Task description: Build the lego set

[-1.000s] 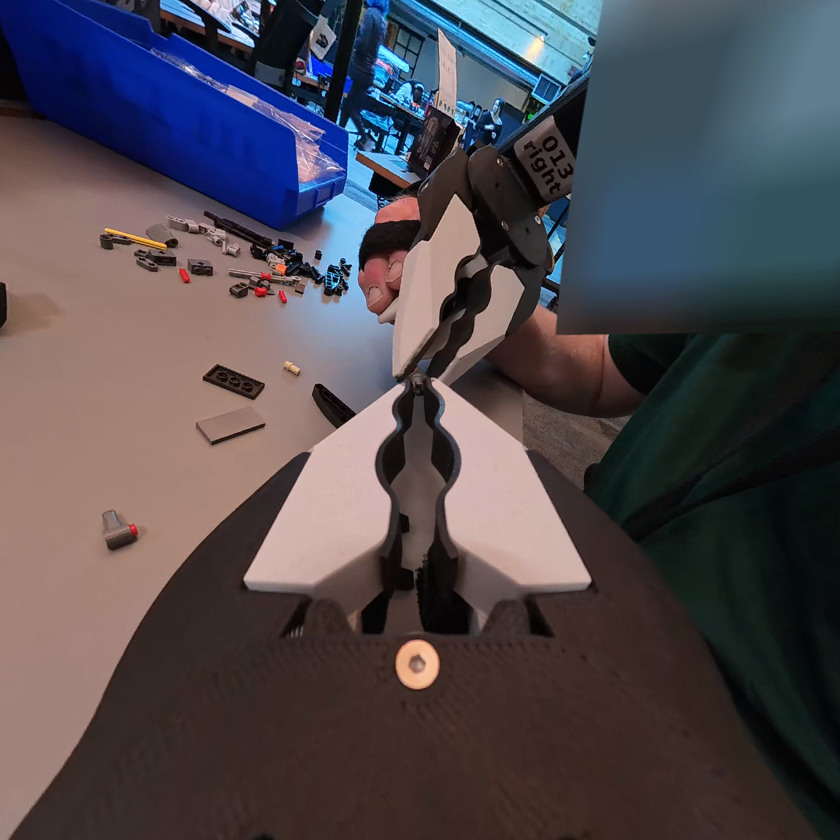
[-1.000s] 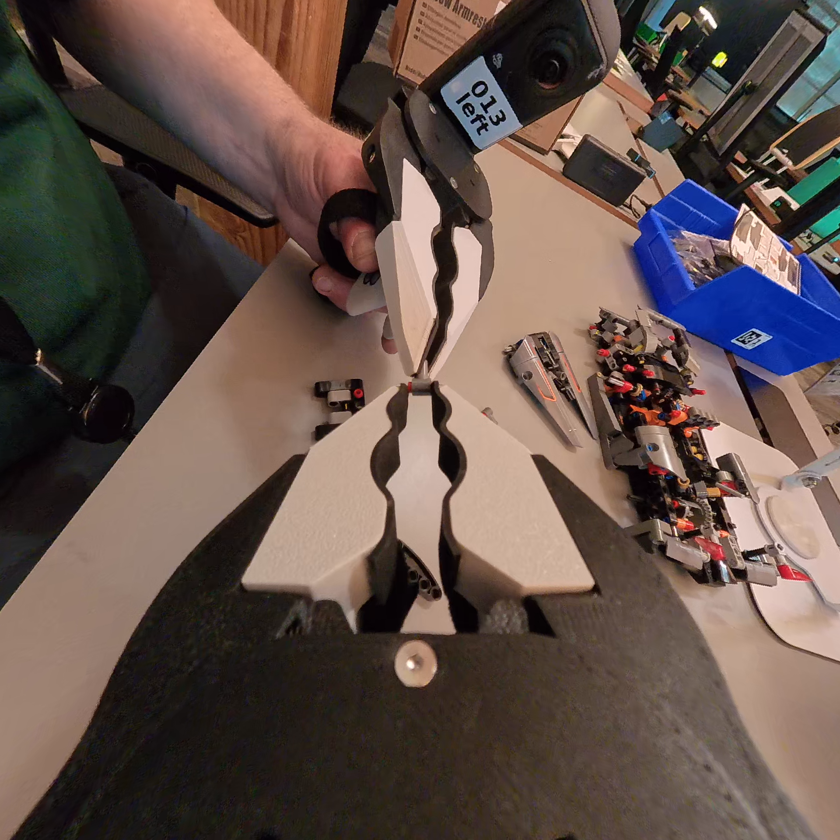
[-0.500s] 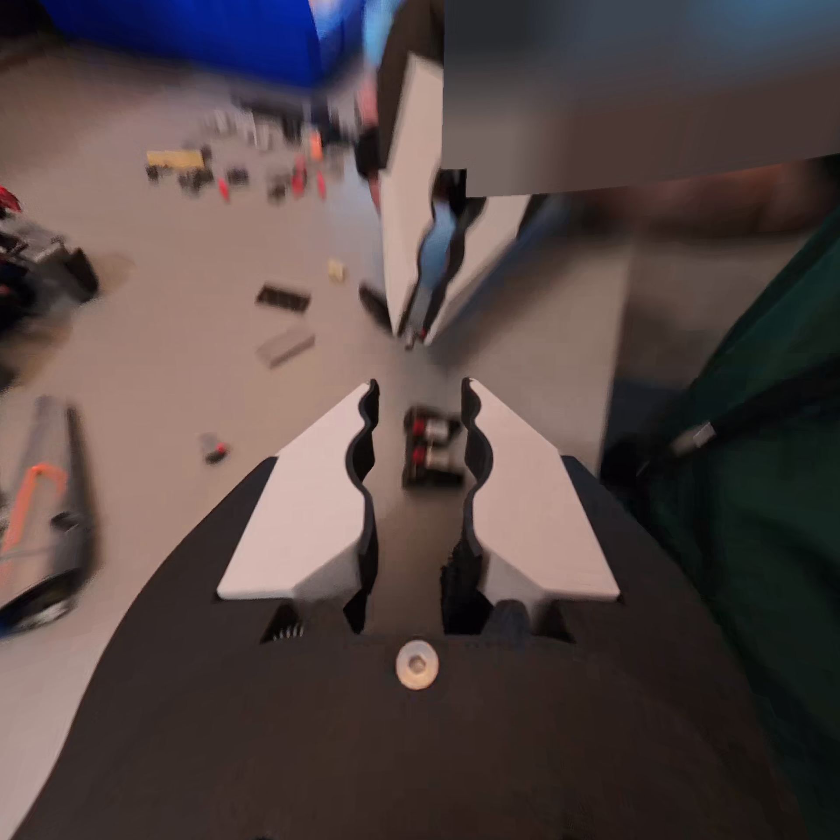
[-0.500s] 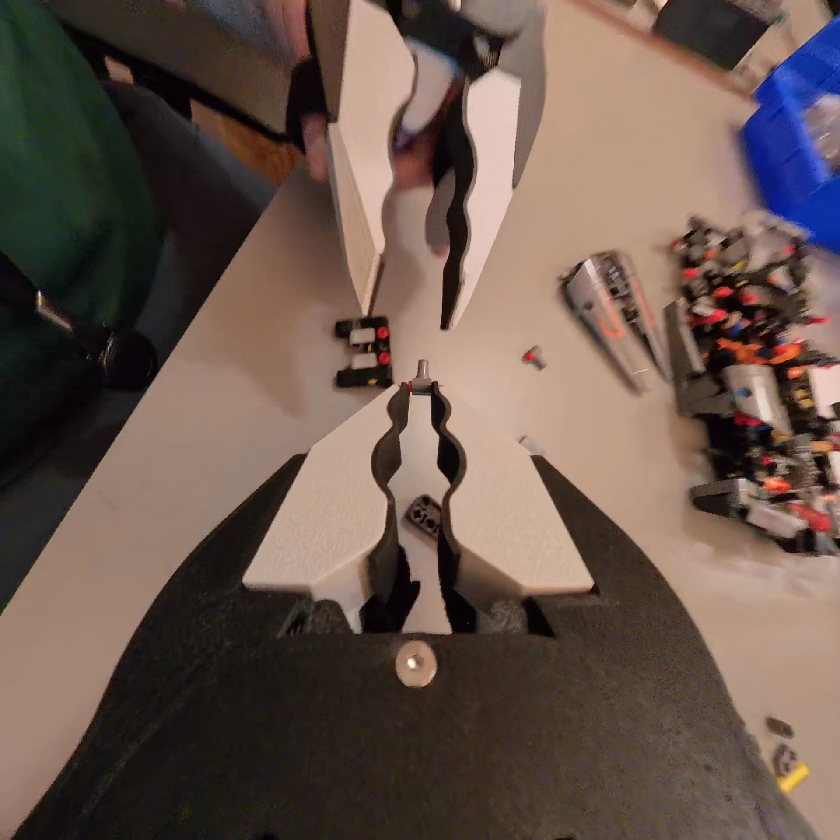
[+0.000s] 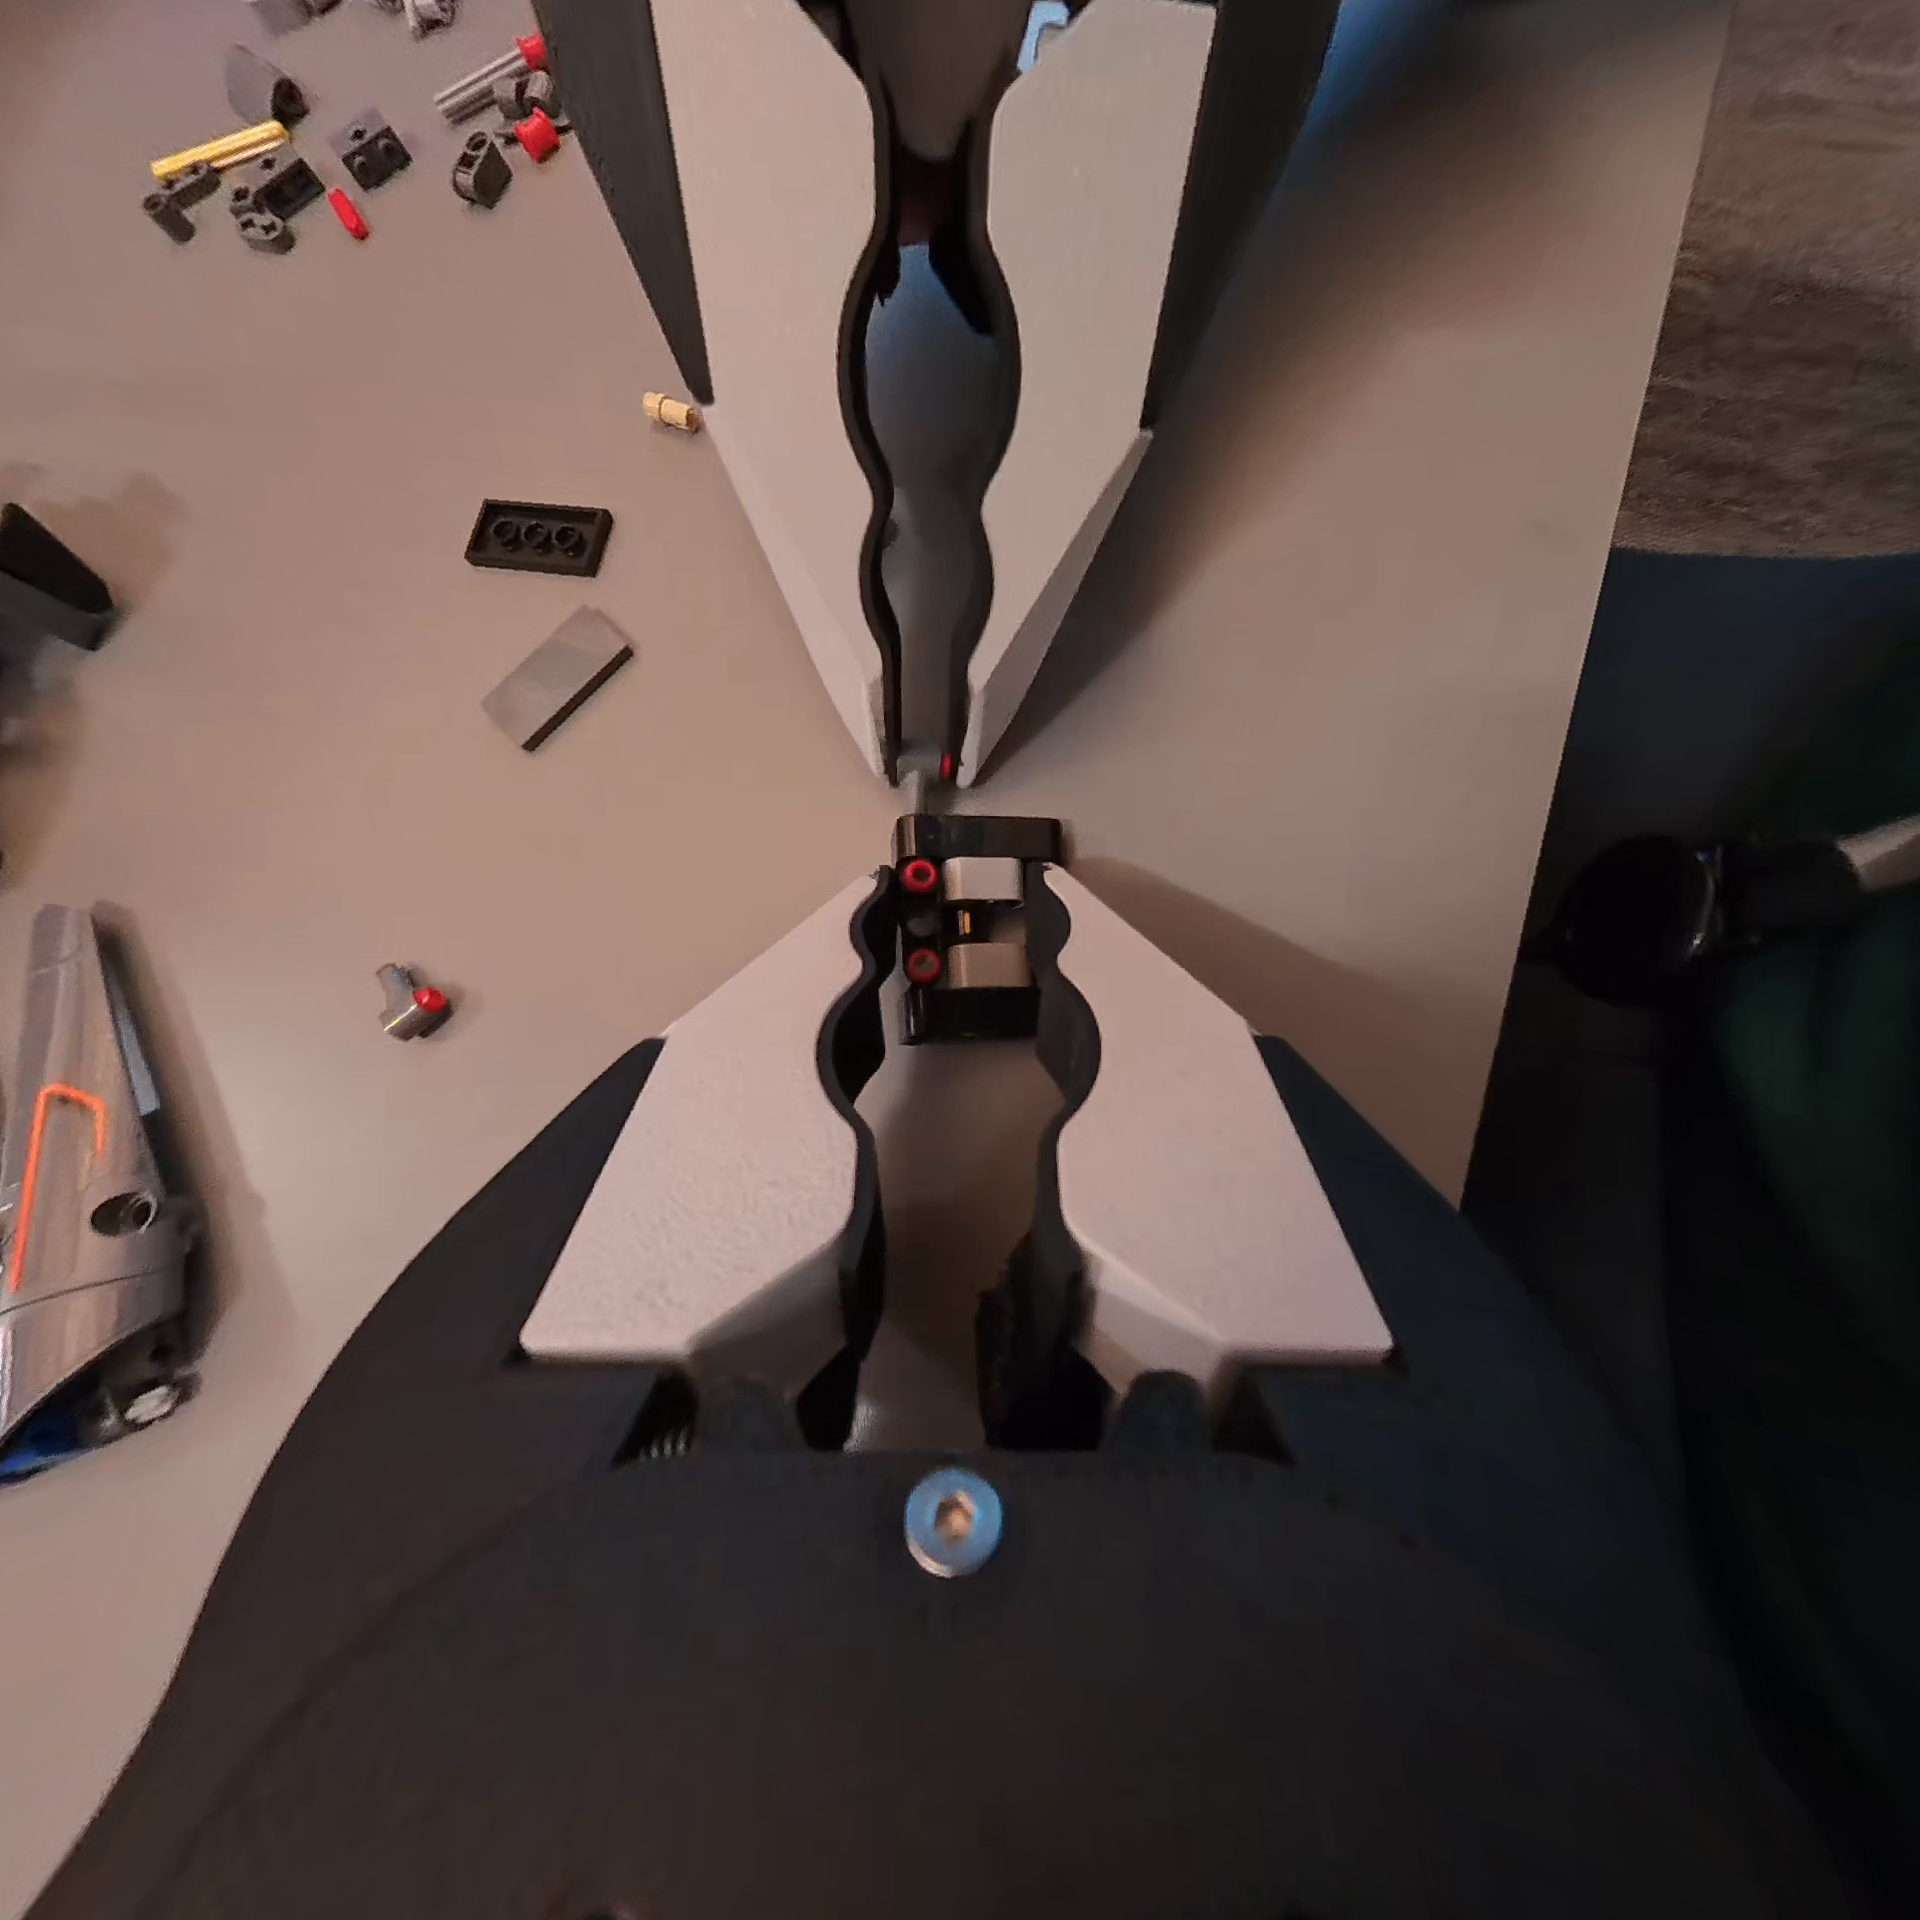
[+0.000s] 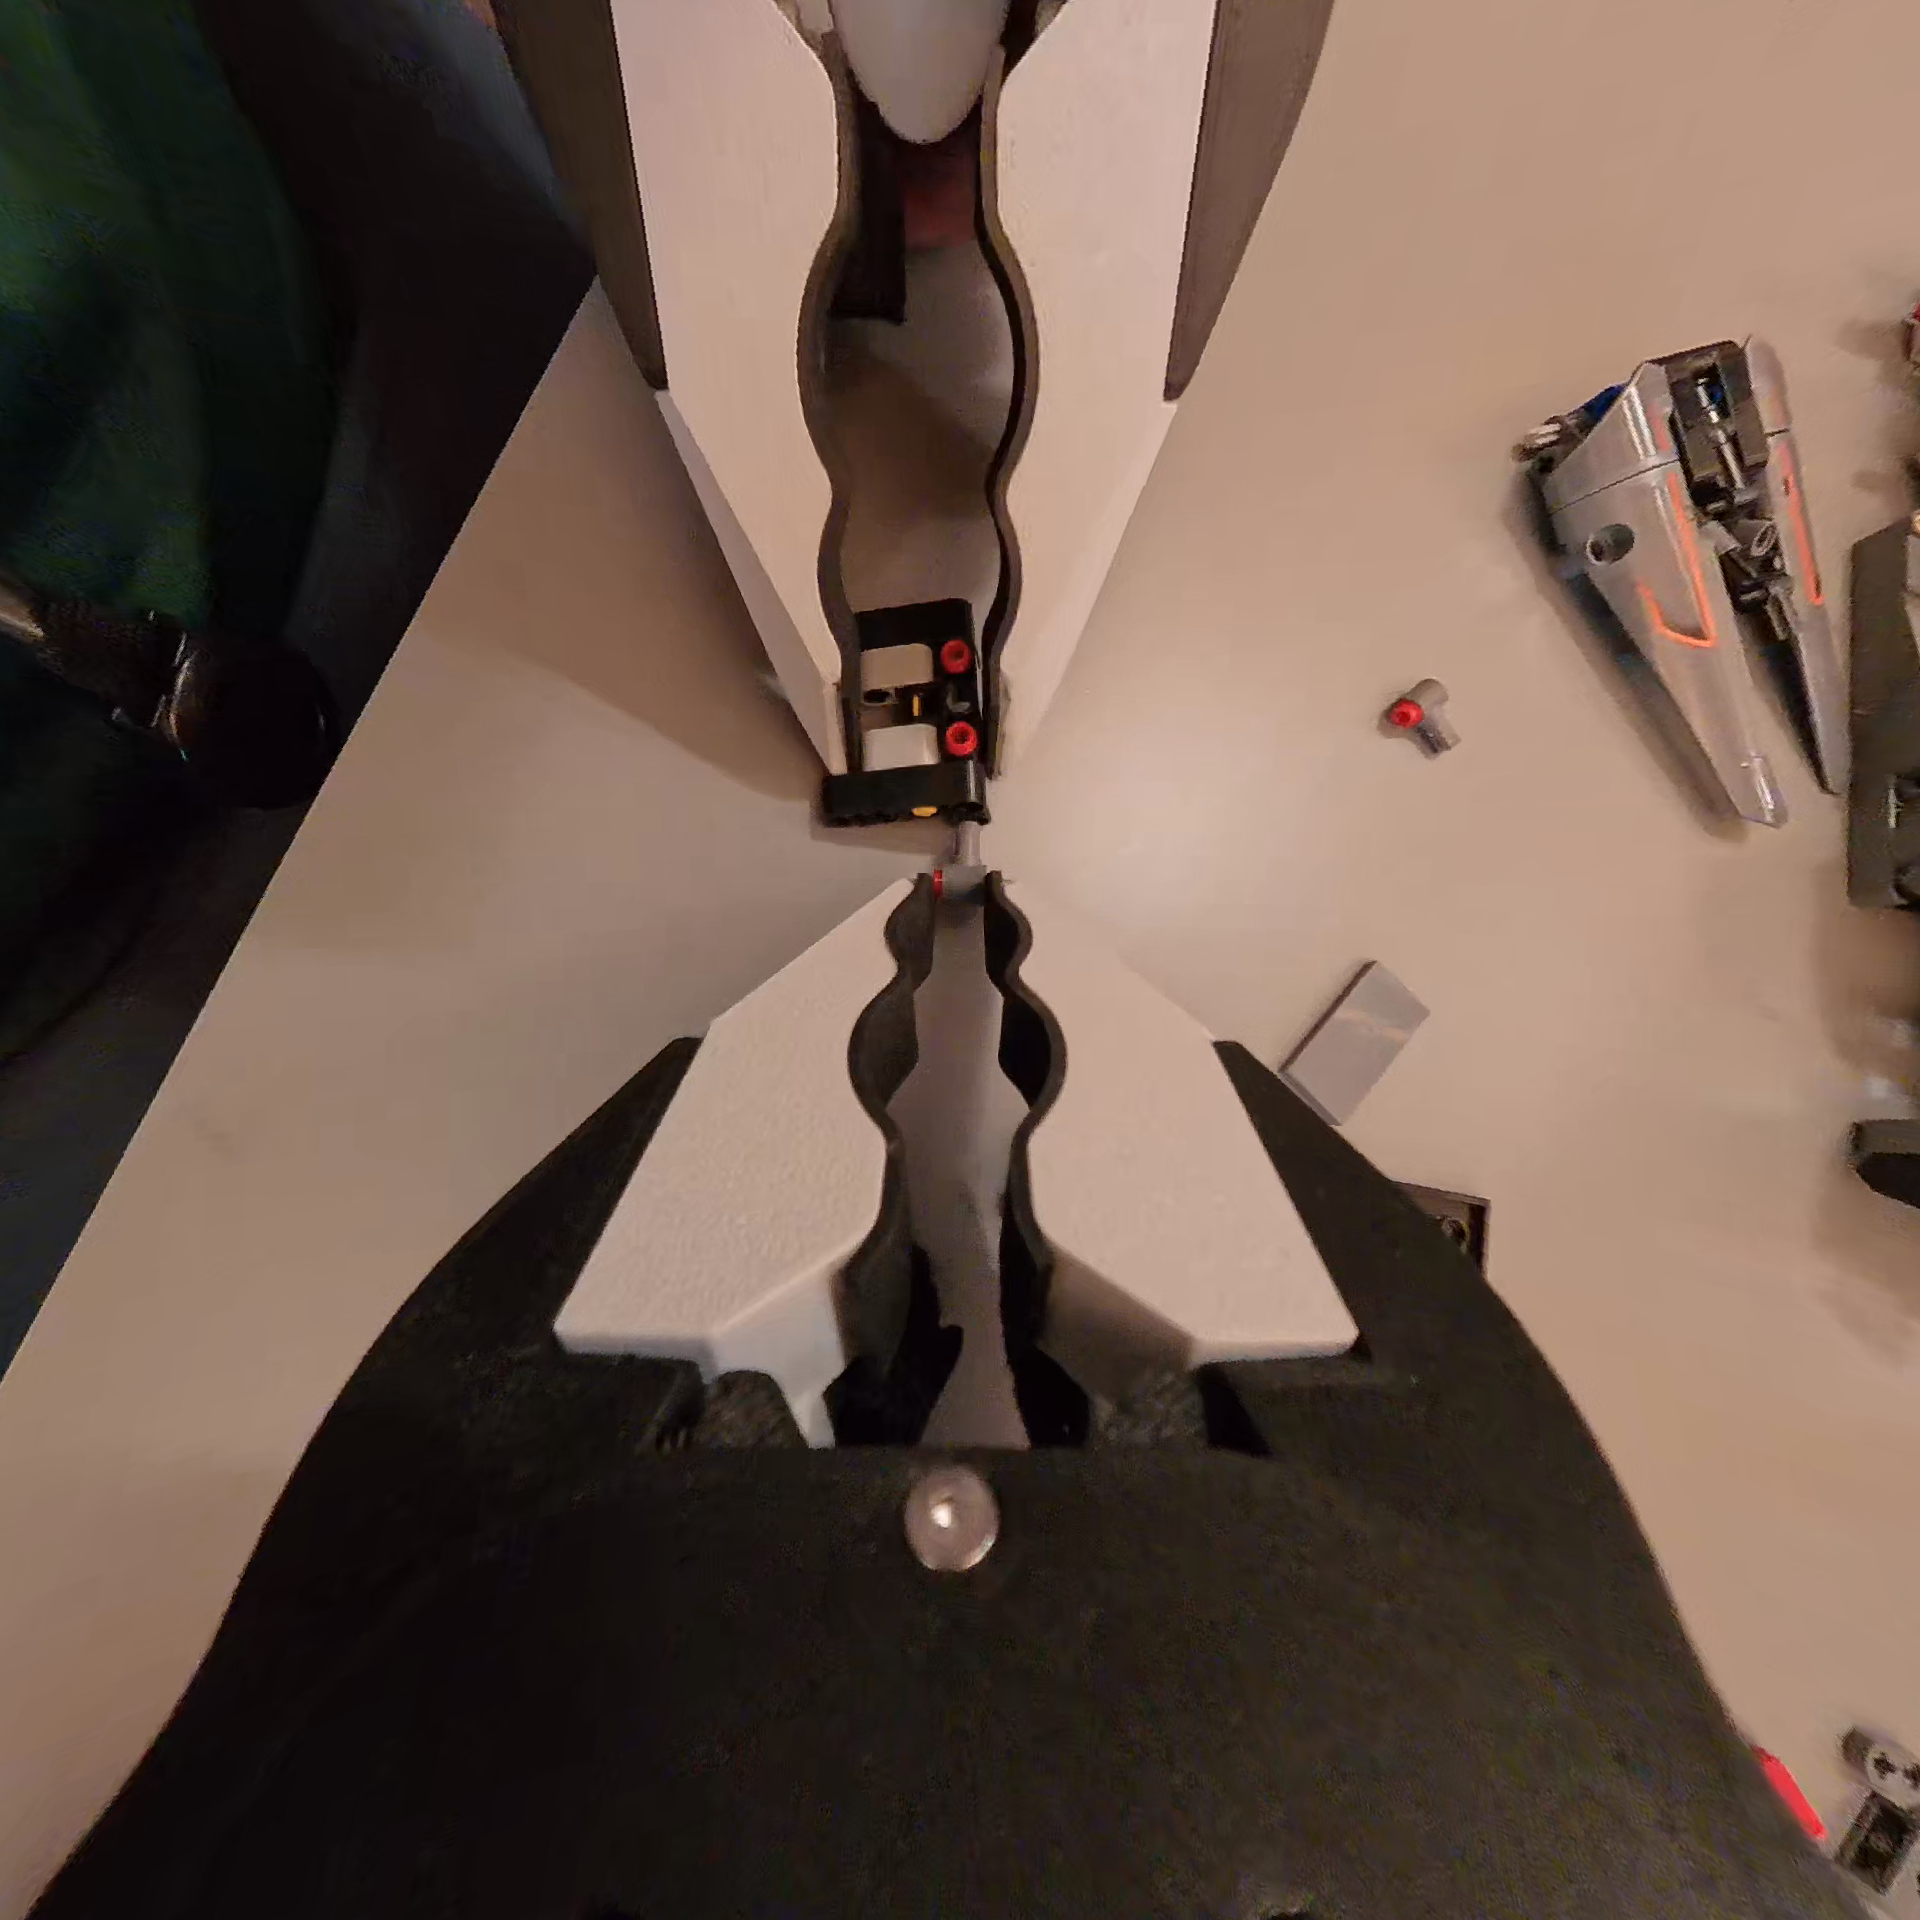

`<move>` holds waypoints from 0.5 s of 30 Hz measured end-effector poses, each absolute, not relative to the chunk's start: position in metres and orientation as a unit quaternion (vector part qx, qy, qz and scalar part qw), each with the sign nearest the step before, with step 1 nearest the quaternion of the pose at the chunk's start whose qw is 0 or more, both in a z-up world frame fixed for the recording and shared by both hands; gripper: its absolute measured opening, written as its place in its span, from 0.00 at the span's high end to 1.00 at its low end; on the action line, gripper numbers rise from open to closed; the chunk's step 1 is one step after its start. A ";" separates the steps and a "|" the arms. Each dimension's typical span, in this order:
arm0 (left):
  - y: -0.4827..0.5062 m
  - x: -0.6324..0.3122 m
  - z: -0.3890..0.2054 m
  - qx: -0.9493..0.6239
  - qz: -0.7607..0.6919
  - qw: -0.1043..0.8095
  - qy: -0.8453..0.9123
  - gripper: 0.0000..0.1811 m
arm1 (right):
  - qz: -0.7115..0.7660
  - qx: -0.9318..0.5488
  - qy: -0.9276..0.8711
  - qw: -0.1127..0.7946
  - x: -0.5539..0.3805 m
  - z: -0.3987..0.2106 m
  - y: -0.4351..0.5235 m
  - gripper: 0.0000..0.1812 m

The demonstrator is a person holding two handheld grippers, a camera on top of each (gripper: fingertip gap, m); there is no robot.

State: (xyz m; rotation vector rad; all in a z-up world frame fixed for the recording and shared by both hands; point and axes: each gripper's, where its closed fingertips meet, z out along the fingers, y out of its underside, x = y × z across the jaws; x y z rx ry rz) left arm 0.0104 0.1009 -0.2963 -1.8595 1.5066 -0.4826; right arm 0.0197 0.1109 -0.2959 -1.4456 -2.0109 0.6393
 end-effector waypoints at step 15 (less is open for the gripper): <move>0.102 0.008 -0.297 -0.719 -0.199 0.337 0.574 0.88 | 0.200 -0.518 -0.767 0.320 0.016 -0.292 0.110 0.97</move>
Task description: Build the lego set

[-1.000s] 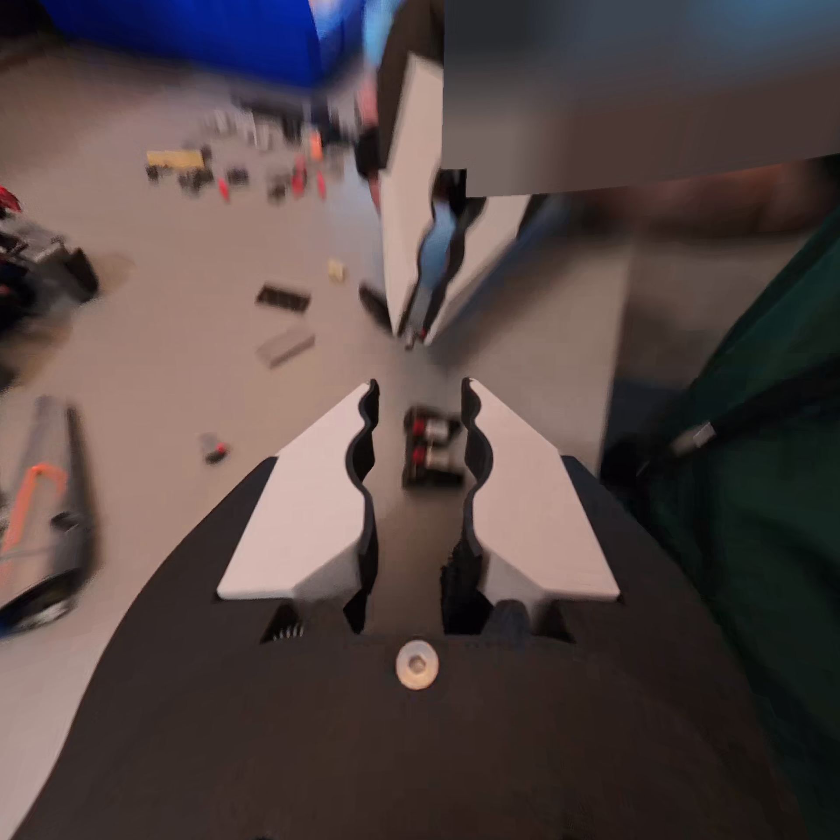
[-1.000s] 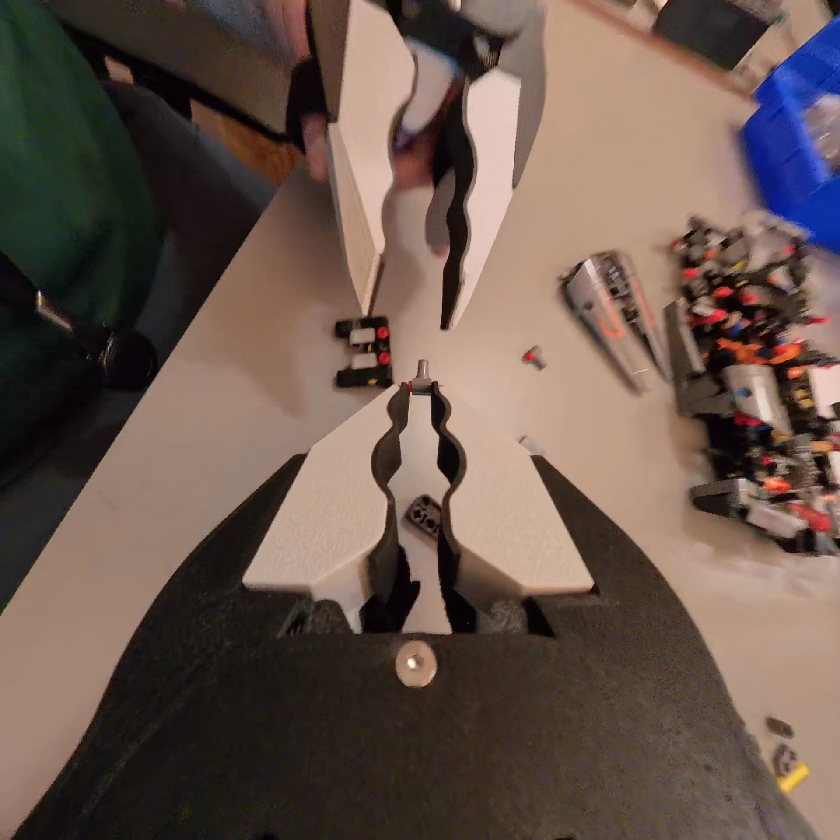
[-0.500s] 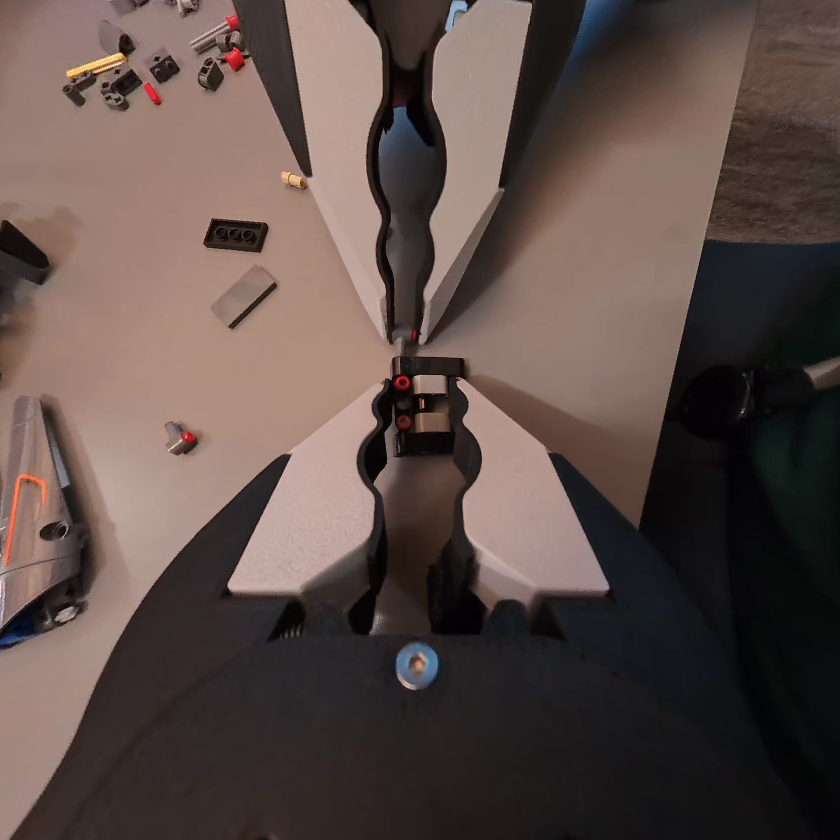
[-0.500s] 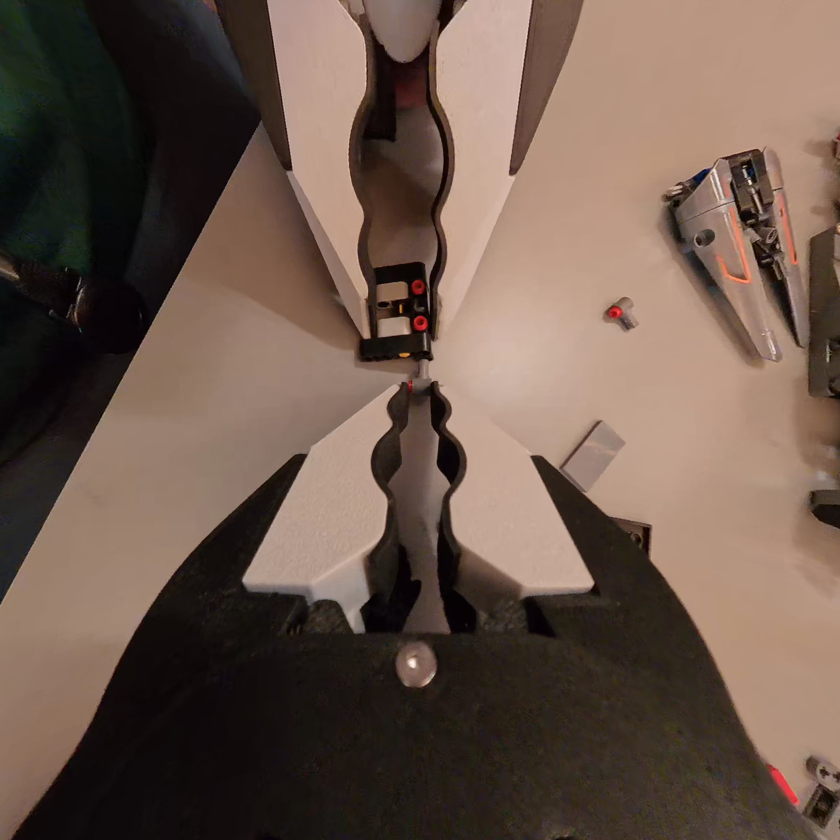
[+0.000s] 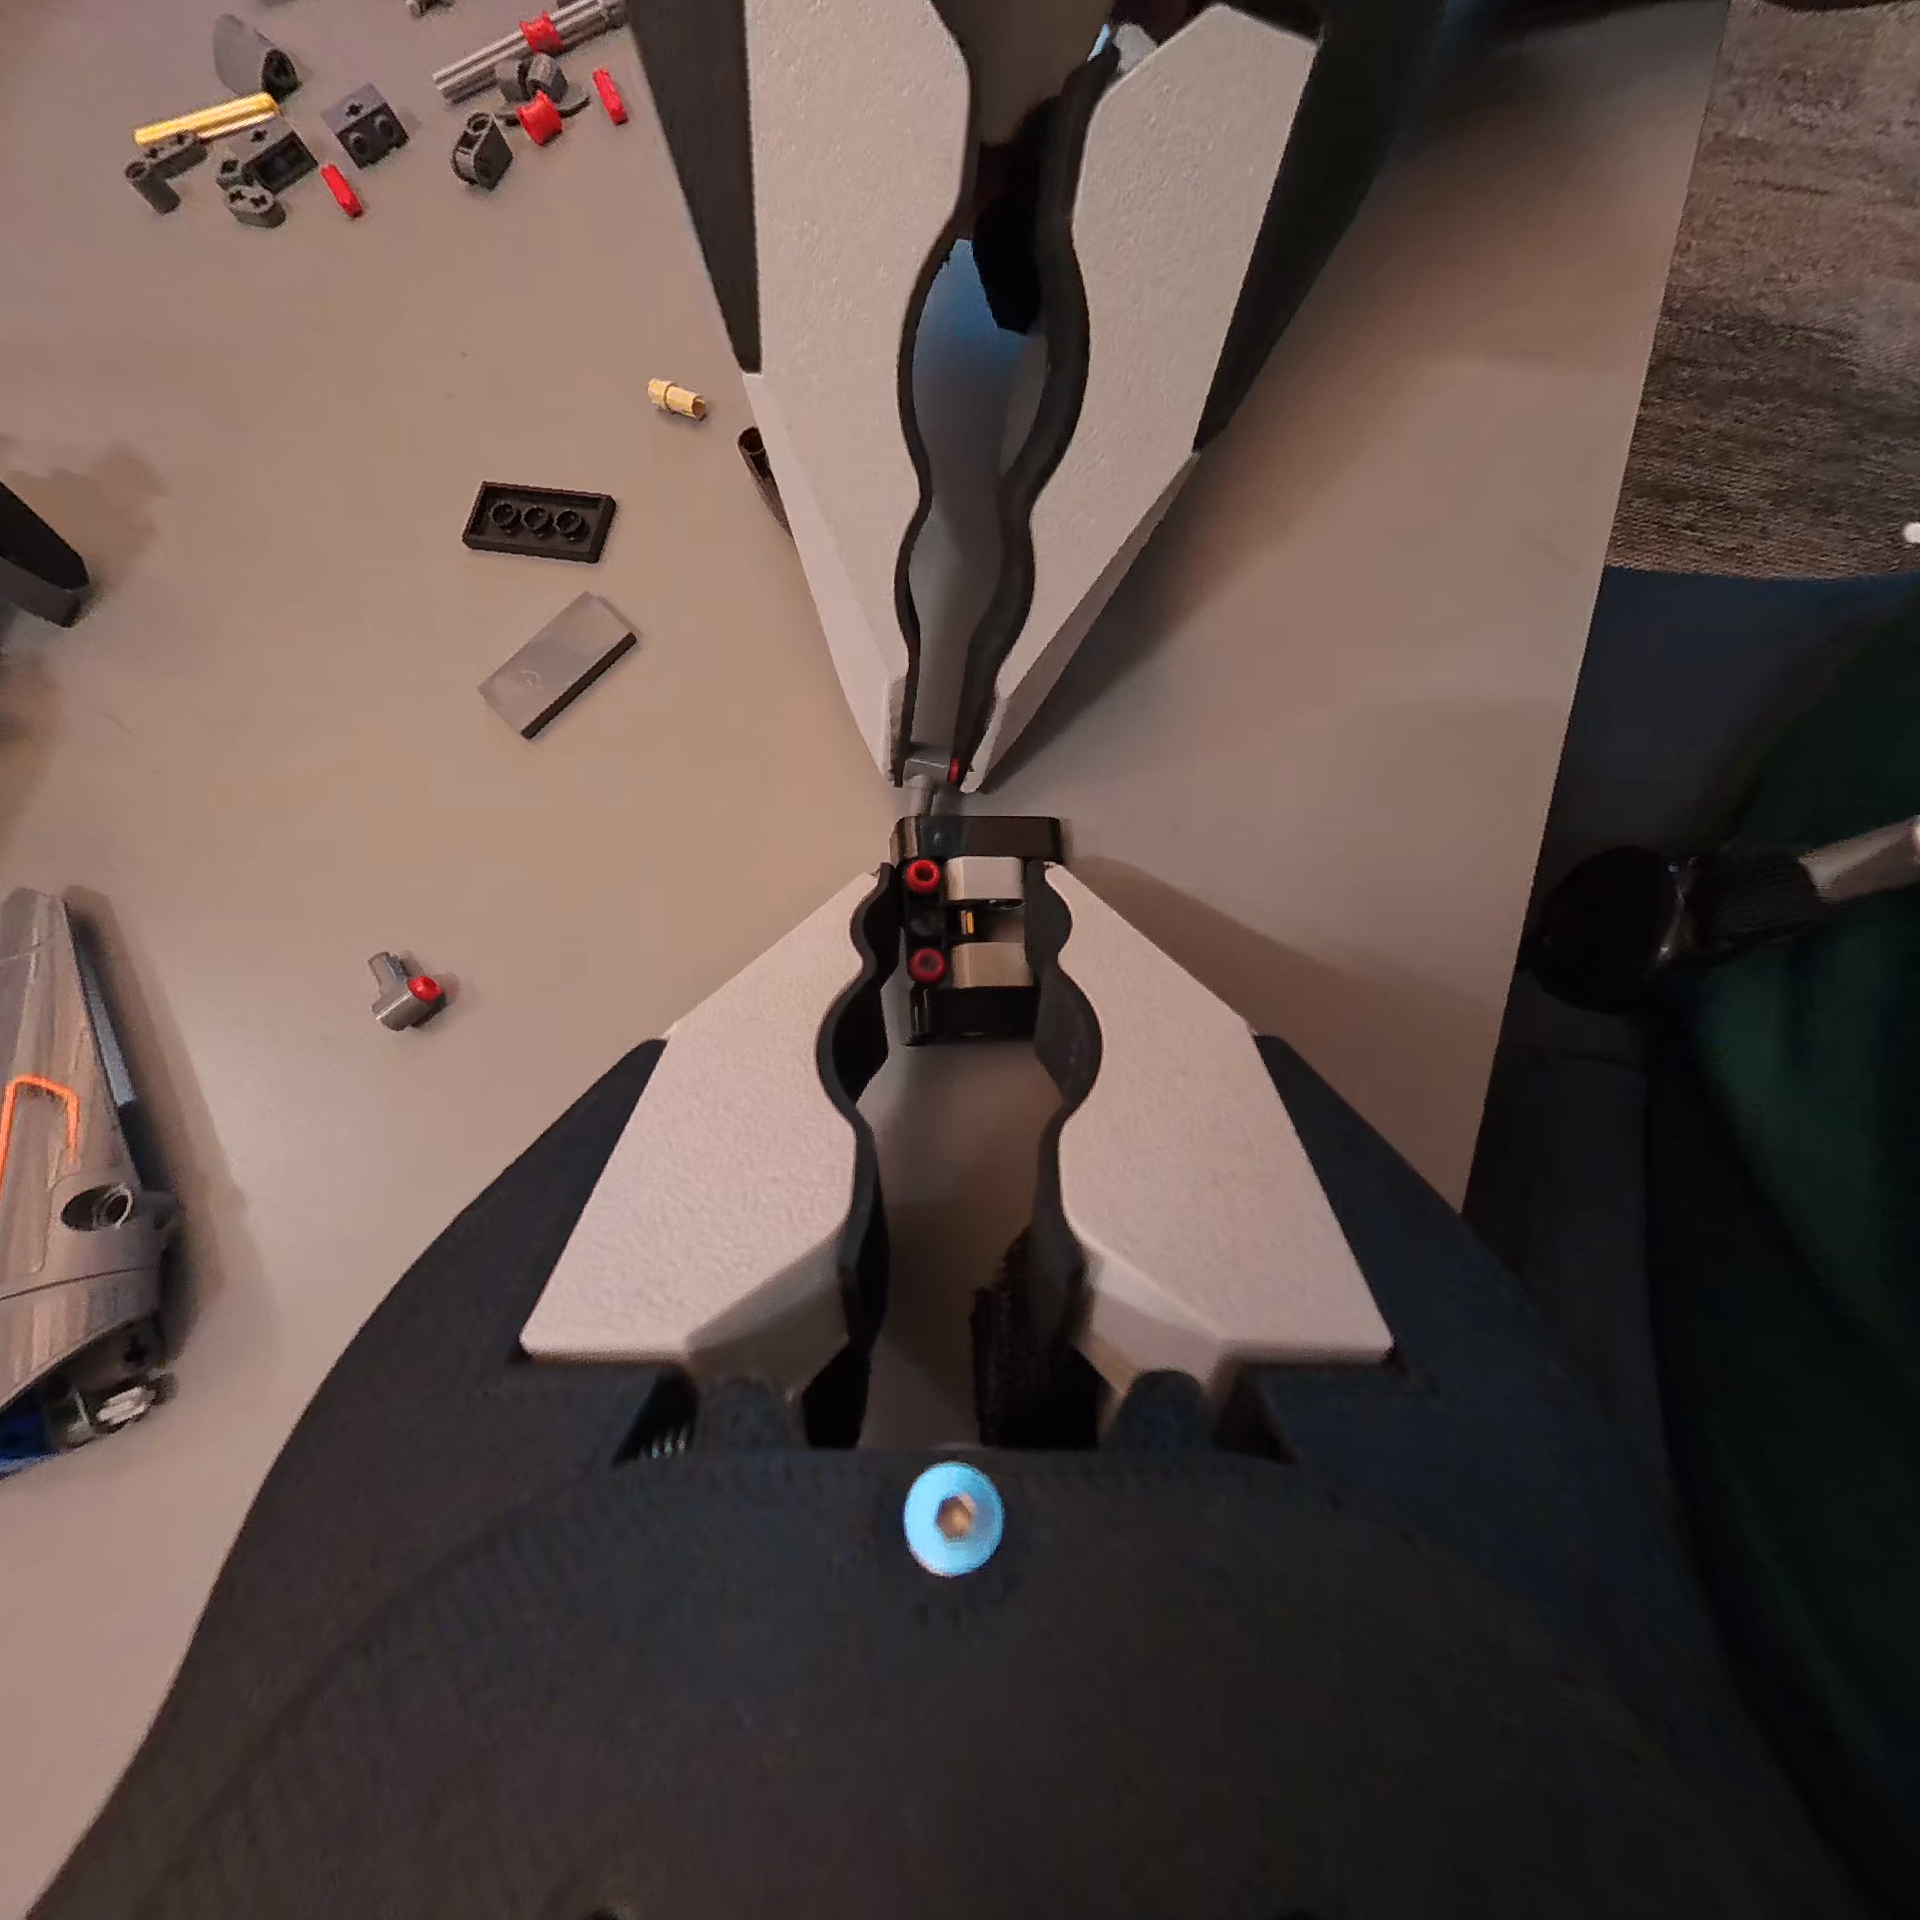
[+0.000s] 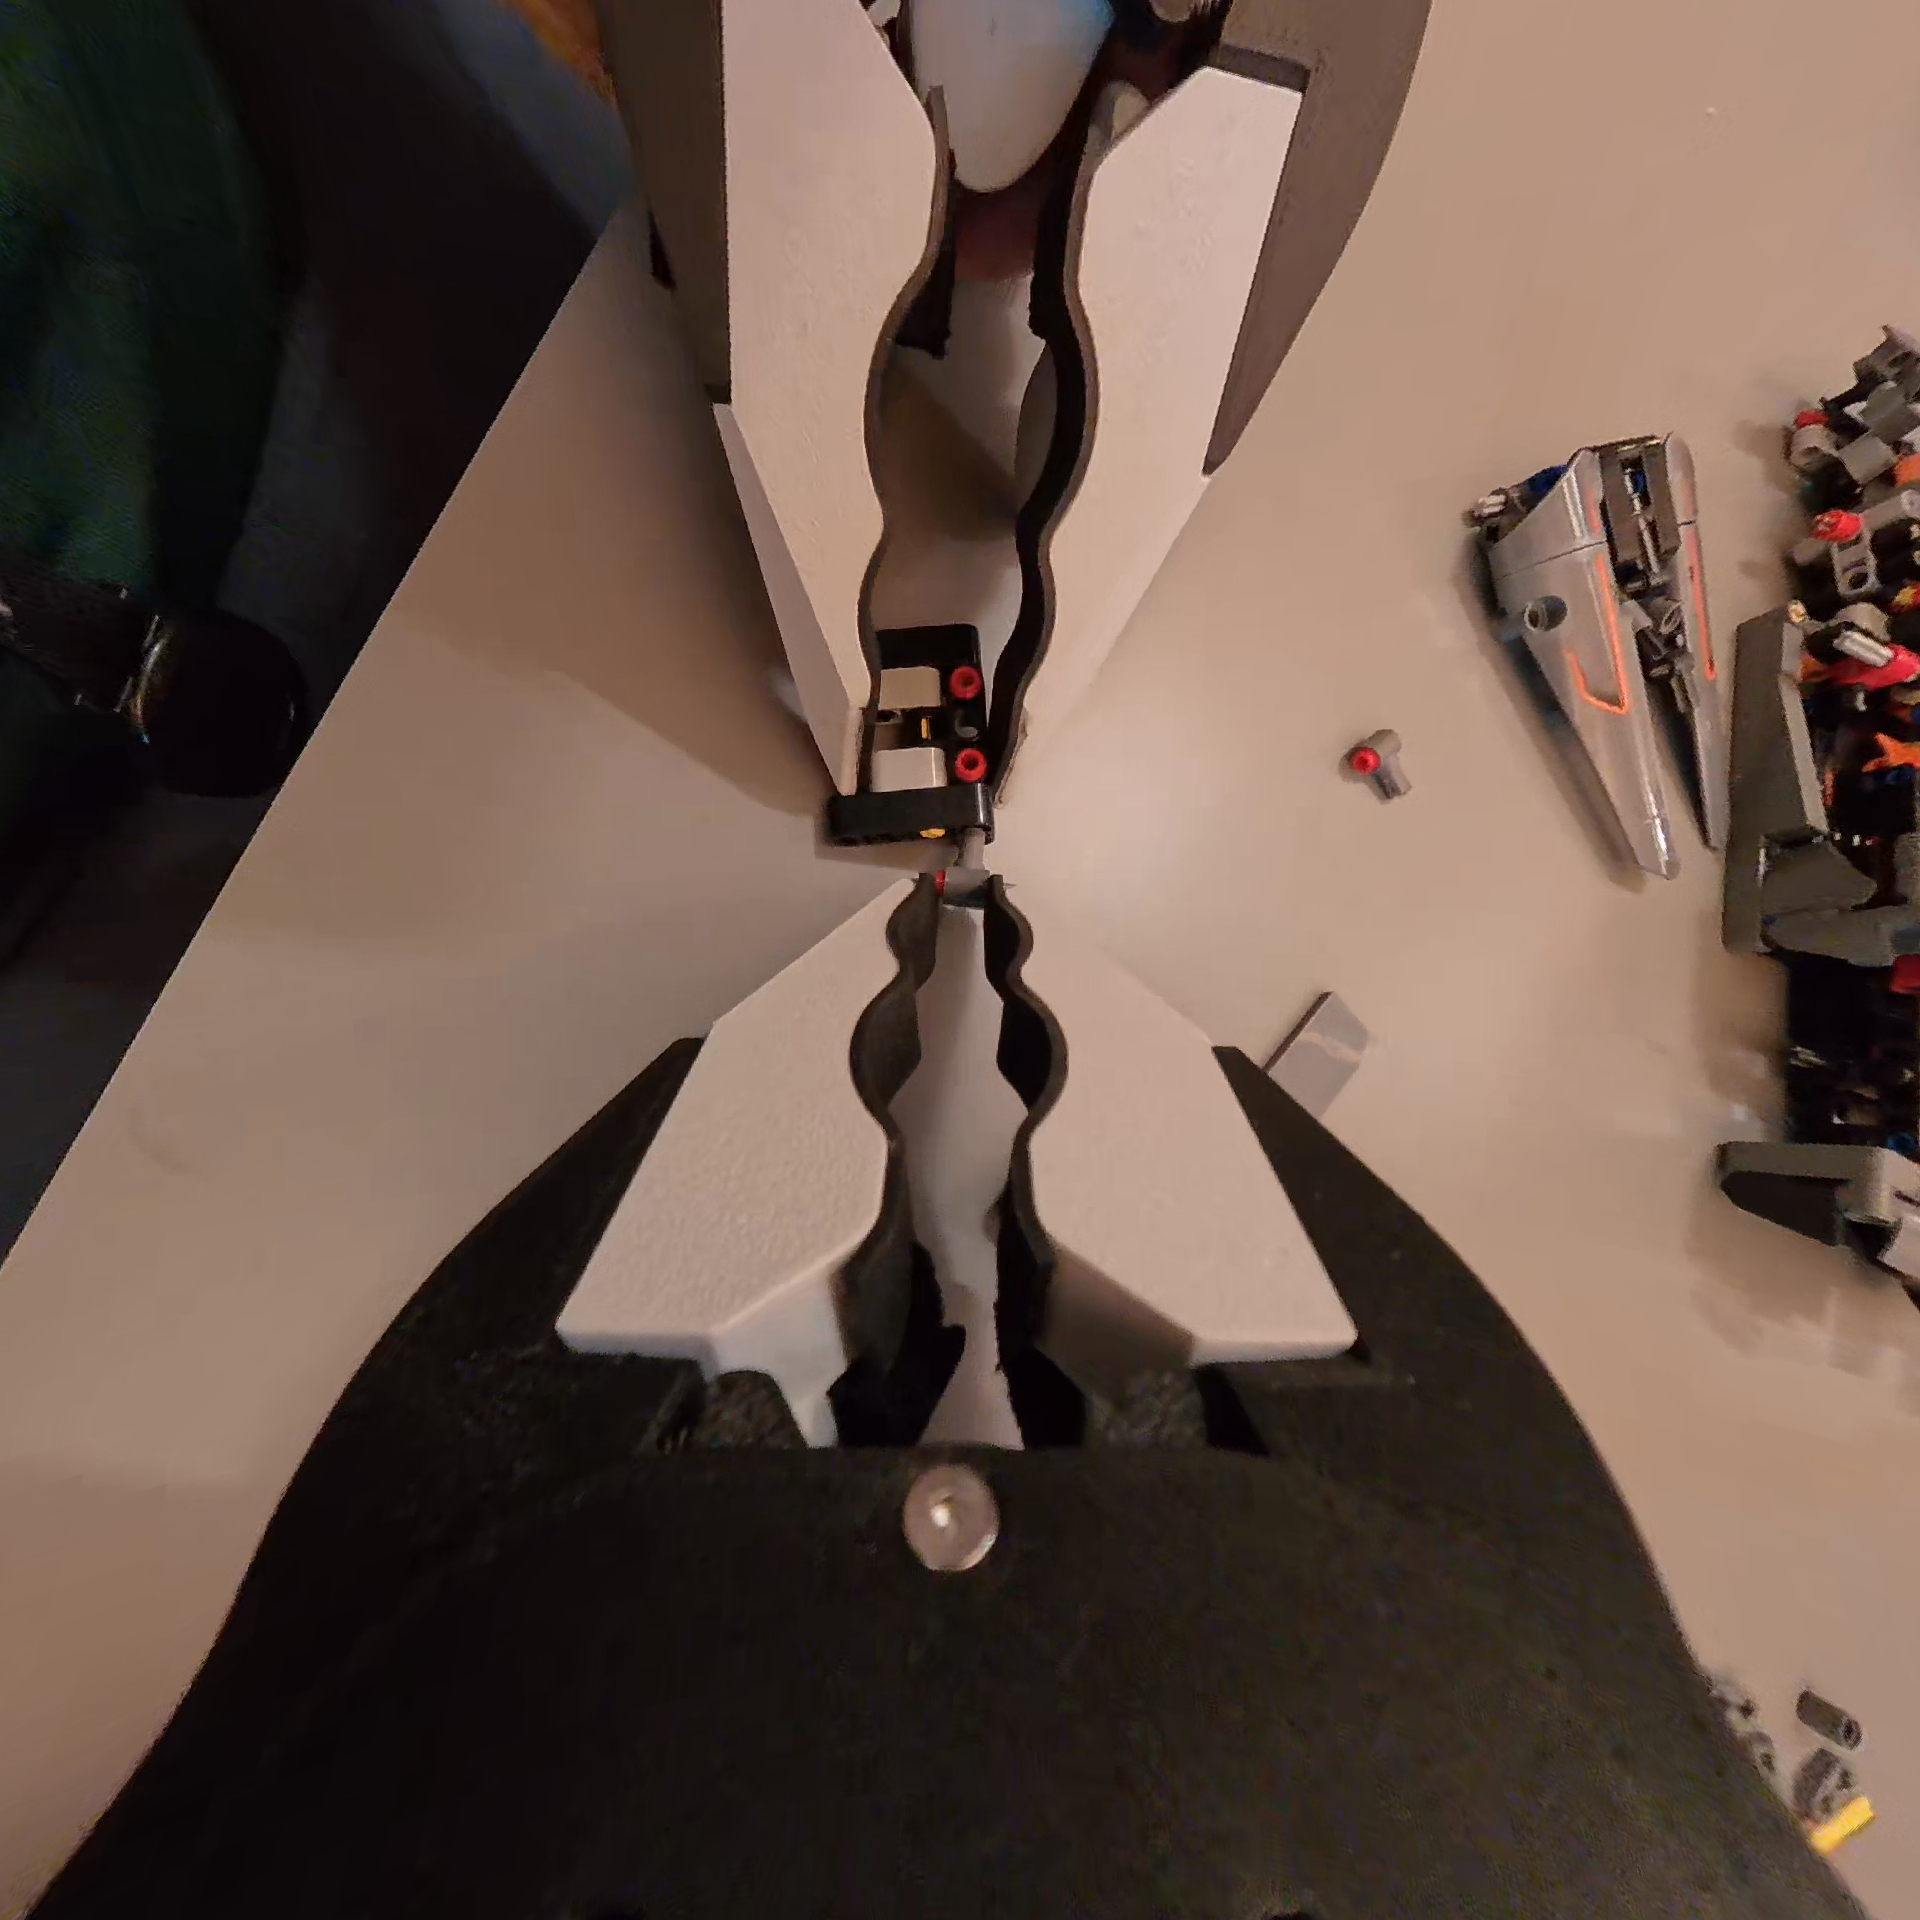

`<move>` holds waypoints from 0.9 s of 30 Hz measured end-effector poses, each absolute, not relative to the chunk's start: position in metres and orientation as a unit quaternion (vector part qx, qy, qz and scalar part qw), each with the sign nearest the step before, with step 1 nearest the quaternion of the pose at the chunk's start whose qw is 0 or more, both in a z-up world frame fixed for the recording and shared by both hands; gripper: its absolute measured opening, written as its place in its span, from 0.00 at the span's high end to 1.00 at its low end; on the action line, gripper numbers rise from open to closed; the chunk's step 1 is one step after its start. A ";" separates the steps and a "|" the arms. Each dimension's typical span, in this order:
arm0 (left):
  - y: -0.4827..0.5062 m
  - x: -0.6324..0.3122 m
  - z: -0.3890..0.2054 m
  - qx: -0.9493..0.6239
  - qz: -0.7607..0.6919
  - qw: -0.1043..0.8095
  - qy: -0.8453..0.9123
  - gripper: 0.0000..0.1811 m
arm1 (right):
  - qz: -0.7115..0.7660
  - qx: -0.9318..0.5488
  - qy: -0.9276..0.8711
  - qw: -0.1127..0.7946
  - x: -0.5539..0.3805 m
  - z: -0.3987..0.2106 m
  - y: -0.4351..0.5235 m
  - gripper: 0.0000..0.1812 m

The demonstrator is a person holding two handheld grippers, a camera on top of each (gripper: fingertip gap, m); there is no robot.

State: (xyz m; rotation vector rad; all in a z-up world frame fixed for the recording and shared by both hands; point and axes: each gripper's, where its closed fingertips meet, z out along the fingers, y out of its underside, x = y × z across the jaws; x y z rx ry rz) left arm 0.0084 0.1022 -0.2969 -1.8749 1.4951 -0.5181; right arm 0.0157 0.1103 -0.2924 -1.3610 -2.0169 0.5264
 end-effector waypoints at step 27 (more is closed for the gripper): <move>0.101 0.008 -0.298 -0.690 -0.231 0.313 0.610 0.88 | 0.193 -0.498 -0.777 0.334 0.016 -0.292 0.110 0.97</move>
